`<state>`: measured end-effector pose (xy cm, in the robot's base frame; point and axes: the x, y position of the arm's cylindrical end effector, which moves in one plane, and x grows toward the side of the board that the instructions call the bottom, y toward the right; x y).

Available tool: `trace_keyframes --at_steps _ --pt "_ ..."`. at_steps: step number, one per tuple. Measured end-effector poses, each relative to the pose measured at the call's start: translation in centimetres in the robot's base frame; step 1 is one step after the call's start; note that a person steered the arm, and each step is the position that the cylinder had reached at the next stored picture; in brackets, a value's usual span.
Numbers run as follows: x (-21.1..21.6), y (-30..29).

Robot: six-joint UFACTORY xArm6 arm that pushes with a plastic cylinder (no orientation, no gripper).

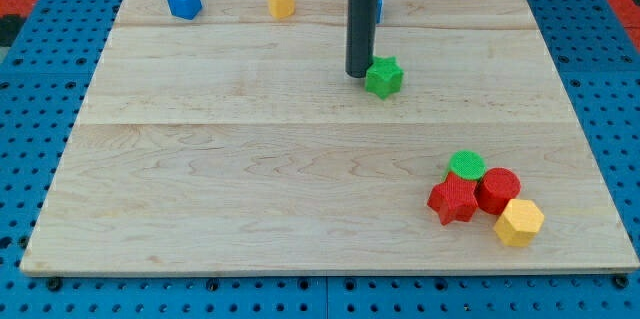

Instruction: Move the green star to the green circle

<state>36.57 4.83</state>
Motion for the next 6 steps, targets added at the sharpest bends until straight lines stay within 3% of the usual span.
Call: trace_keyframes --at_steps 2,6 --pt "-1.5 -5.5" --pt "-5.1 -6.5"
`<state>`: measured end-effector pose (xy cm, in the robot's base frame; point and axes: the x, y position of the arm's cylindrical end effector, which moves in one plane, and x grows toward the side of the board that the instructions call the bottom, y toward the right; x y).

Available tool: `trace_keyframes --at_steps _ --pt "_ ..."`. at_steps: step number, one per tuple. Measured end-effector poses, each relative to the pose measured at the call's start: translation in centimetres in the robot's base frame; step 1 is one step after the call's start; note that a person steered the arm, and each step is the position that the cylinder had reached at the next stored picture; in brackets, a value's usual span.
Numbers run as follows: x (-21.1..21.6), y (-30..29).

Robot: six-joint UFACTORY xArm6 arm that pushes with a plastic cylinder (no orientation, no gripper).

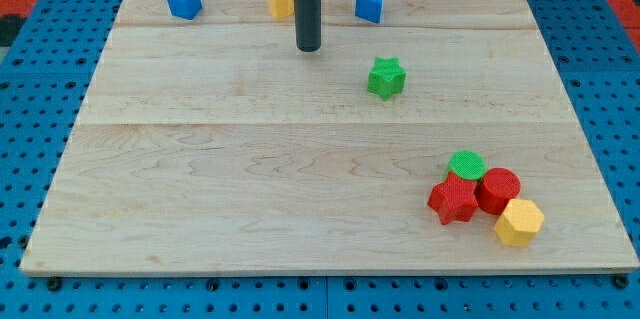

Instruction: Move the green star to the green circle

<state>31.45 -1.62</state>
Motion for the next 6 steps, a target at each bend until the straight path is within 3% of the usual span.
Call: trace_keyframes --at_steps 2,4,5,6 --pt "2.6 10.0" --pt "9.9 9.6" --pt "8.7 6.3" --pt "11.6 5.4"
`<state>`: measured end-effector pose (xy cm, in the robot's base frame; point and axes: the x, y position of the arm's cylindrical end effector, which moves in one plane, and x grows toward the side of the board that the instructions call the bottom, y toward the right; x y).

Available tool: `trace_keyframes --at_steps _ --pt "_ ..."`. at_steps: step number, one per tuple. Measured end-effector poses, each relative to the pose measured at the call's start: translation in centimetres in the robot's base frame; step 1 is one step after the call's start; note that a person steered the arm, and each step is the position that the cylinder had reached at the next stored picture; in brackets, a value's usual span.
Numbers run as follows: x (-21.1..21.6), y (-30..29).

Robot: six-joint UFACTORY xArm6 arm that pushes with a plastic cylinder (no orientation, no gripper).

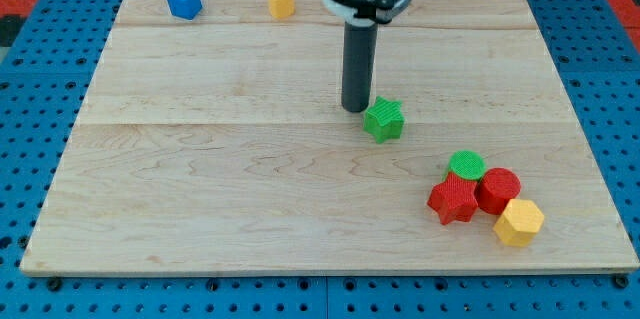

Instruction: Move the green star to the green circle

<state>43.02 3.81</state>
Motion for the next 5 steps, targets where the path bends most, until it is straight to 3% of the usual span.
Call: trace_keyframes --at_steps 1,3,4,5 --pt "2.5 1.8" --pt "-0.2 1.0" --pt "0.3 2.4" --pt "3.1 3.0"
